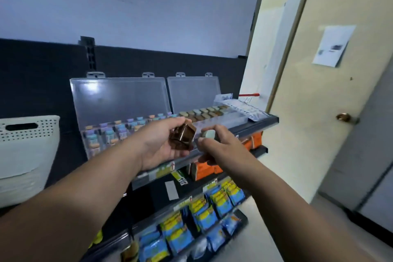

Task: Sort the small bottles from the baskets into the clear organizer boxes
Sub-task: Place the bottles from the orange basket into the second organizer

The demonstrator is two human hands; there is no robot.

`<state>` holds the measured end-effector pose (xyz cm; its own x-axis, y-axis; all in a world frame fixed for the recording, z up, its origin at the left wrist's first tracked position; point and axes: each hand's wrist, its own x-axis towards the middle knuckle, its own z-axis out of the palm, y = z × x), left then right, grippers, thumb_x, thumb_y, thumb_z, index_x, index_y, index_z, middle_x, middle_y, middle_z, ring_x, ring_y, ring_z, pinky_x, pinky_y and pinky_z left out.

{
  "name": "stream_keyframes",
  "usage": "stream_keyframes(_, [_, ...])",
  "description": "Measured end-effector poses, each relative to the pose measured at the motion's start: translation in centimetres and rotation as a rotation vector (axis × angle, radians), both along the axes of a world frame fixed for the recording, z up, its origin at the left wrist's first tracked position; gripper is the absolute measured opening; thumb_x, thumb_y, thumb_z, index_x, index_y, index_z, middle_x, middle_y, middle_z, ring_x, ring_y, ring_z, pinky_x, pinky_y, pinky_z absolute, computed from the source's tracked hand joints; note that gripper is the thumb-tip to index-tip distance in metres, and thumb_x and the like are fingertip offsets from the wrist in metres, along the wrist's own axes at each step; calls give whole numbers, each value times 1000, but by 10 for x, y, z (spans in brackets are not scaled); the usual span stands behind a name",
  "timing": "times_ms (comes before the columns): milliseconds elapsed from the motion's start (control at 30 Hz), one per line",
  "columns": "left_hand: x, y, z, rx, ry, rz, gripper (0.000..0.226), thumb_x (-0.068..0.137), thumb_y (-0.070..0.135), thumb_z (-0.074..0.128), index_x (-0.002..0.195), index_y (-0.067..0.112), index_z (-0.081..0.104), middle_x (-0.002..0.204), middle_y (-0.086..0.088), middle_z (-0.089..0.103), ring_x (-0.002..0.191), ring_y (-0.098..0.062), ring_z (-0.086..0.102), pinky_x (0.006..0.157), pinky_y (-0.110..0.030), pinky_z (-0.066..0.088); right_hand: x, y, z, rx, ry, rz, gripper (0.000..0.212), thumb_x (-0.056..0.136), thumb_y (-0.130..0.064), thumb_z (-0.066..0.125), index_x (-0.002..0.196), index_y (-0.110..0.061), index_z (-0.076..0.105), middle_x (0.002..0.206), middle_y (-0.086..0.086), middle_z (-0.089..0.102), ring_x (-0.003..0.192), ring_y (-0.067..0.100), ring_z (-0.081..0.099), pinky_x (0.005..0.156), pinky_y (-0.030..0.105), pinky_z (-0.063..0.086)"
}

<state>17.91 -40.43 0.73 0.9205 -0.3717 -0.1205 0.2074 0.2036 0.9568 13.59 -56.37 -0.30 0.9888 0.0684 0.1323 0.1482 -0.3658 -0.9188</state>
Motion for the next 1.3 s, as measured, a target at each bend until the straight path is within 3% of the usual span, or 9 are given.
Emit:
stream_keyframes(300, [89, -89, -3, 166, -119, -20, 8, 94, 17, 55, 89, 13, 60, 76, -8, 63, 72, -20, 62, 71, -35, 53, 74, -89, -19, 10, -45, -211, 20, 98, -23, 52, 117, -24, 54, 95, 13, 62, 62, 15, 60, 55, 27, 50])
stream_keyframes(367, [120, -101, 1, 226, -150, -13, 10, 93, 21, 57, 94, 13, 61, 81, -8, 66, 76, -21, 63, 75, -34, 50, 100, -102, -18, 38, -45, -236, 18, 98, -18, 51, 114, -23, 57, 89, 8, 60, 61, 15, 58, 53, 23, 48])
stream_keyframes(467, [163, -119, 11, 302, -191, -5, 22, 89, 22, 63, 107, 10, 61, 96, -12, 67, 87, -22, 62, 83, -36, 50, 137, -126, -12, 12, -4, -276, 33, 89, -8, 59, 115, -29, 56, 97, 4, 61, 69, 20, 60, 65, 33, 54])
stream_keyframes(600, [211, -145, 22, 328, -230, -22, 33, 78, 18, 73, 107, 7, 61, 98, -16, 70, 87, -25, 64, 83, -36, 50, 180, -156, -6, -70, 15, -333, 55, 78, 2, 64, 119, -33, 52, 107, 3, 57, 85, 23, 62, 69, 37, 57])
stream_keyframes(800, [259, -179, 19, 416, -275, -87, 12, 79, 7, 66, 88, 15, 63, 58, -2, 68, 76, -24, 47, 59, -28, 36, 236, -202, -11, -82, -32, -377, 46, 80, -4, 68, 108, -35, 48, 112, 3, 60, 91, 23, 65, 74, 36, 58])
stream_keyframes(900, [279, -195, 17, 513, -326, -37, 19, 70, 14, 70, 89, 19, 66, 66, 1, 69, 77, -21, 51, 73, -36, 40, 264, -228, -11, -177, -74, -405, 45, 82, -10, 70, 116, -30, 49, 115, -3, 59, 92, 16, 64, 69, 28, 54])
stream_keyframes(1033, [305, -222, 12, 597, -366, 18, 19, 77, 7, 68, 87, 22, 62, 81, 1, 68, 79, -25, 60, 72, -33, 47, 306, -262, -14, -325, -115, -394, 52, 82, -14, 71, 128, -26, 50, 121, -5, 57, 102, 16, 60, 86, 35, 55])
stream_keyframes(1167, [330, -254, 2, 703, -409, 89, 37, 79, 9, 68, 110, 26, 57, 107, 1, 64, 100, -27, 67, 85, -41, 55, 356, -295, -19, -414, -119, -262, 57, 82, -23, 74, 131, -29, 46, 121, -8, 56, 99, 15, 63, 80, 35, 57])
stream_keyframes(1300, [360, -287, -9, 788, -404, 169, 39, 80, 9, 70, 112, 26, 55, 102, 7, 60, 90, -12, 61, 68, -20, 49, 407, -327, -19, -514, -140, -79, 52, 82, -26, 75, 128, -28, 50, 121, -6, 59, 97, 14, 63, 87, 33, 53])
